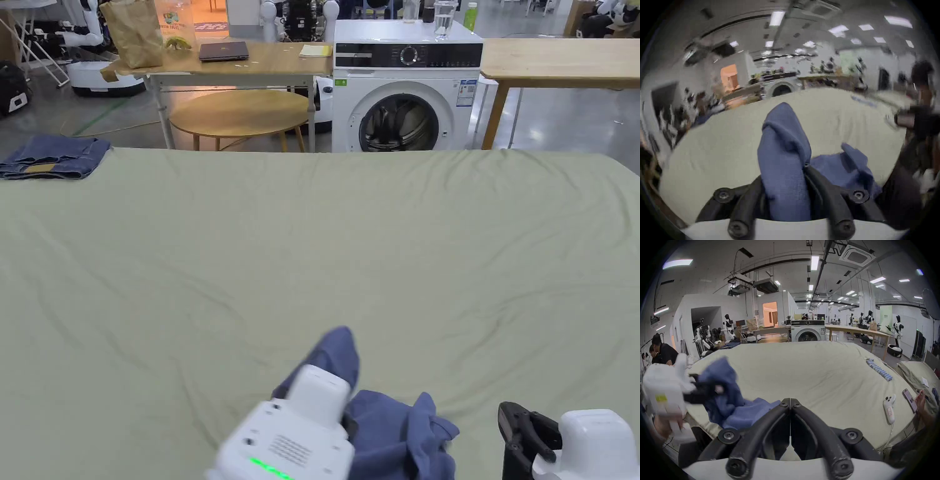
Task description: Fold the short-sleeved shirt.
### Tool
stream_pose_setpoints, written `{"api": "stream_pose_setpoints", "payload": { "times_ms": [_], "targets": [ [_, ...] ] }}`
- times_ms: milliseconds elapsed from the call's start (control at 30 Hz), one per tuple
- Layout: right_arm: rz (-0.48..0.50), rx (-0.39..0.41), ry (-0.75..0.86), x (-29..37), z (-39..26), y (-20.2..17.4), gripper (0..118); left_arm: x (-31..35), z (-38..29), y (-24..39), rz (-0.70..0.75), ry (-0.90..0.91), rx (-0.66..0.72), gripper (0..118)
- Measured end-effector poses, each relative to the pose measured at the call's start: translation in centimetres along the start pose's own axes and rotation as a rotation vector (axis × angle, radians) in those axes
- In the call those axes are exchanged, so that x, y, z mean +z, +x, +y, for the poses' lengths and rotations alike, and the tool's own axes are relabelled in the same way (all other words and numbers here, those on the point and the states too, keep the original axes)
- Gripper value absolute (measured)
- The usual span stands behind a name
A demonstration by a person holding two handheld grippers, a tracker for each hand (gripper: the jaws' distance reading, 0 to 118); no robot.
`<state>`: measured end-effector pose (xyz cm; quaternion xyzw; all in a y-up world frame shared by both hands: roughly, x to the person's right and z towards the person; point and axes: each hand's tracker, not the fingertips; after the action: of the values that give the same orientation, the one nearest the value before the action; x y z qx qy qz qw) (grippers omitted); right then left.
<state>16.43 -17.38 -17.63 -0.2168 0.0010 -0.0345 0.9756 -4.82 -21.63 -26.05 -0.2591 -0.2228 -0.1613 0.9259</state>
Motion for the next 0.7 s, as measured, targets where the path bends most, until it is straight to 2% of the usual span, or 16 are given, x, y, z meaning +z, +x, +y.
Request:
{"api": "stream_pose_setpoints", "payload": {
  "times_ms": [67,100,133,167,233,267,300,367,467,533,600,667,700],
  "targets": [
    [-0.011,-0.029,0.002,0.5,-0.2,1.0,0,-2.3,-0.9,4.2,0.051,-0.052,-0.165,7],
    [-0.016,-0.039,0.004,0.8,-0.2,1.4,0,-3.1,-1.2,5.6,0.125,-0.039,-0.288,7],
    [-0.021,-0.046,0.008,1.1,-0.3,1.8,0,-3.8,-1.6,6.6,0.134,-0.063,-0.328,8],
    [-0.026,-0.05,0.01,1.4,-0.4,2.2,0,-4.4,-2.0,7.2,0.122,-0.087,-0.347,14],
    [-0.035,-0.051,0.013,1.8,-0.4,2.9,0,-4.7,-2.1,7.3,0.081,-0.124,-0.318,43],
    [-0.041,-0.05,0.018,1.9,-0.4,3.2,0,-4.1,-1.7,6.8,0.041,-0.113,-0.28,60],
    [-0.042,-0.052,0.021,2.0,-0.4,3.5,0,-3.3,-1.1,6.0,-0.018,-0.083,-0.194,69],
    [-0.039,-0.063,0.025,2.1,-0.4,4.1,0,-1.0,0.9,2.7,-0.24,-0.022,0.08,80],
    [-0.036,-0.075,0.034,2.0,-0.5,4.5,0,2.4,3.0,-1.8,-0.345,0.095,0.379,92],
    [-0.027,-0.09,0.032,1.8,-0.7,4.7,0,3.4,3.0,-4.5,-0.391,0.17,0.52,92],
    [-0.019,-0.097,0.026,1.5,-1.0,4.6,0,2.5,2.7,-6.4,-0.374,0.115,0.654,91],
    [-0.01,-0.098,0.019,1.2,-1.1,4.5,0,0.4,1.3,-7.9,-0.38,-0.049,0.748,58],
    [-0.005,-0.101,0.016,1.2,-1.2,4.4,0,-0.4,0.3,-8.2,-0.417,-0.072,0.776,47]
  ]
}}
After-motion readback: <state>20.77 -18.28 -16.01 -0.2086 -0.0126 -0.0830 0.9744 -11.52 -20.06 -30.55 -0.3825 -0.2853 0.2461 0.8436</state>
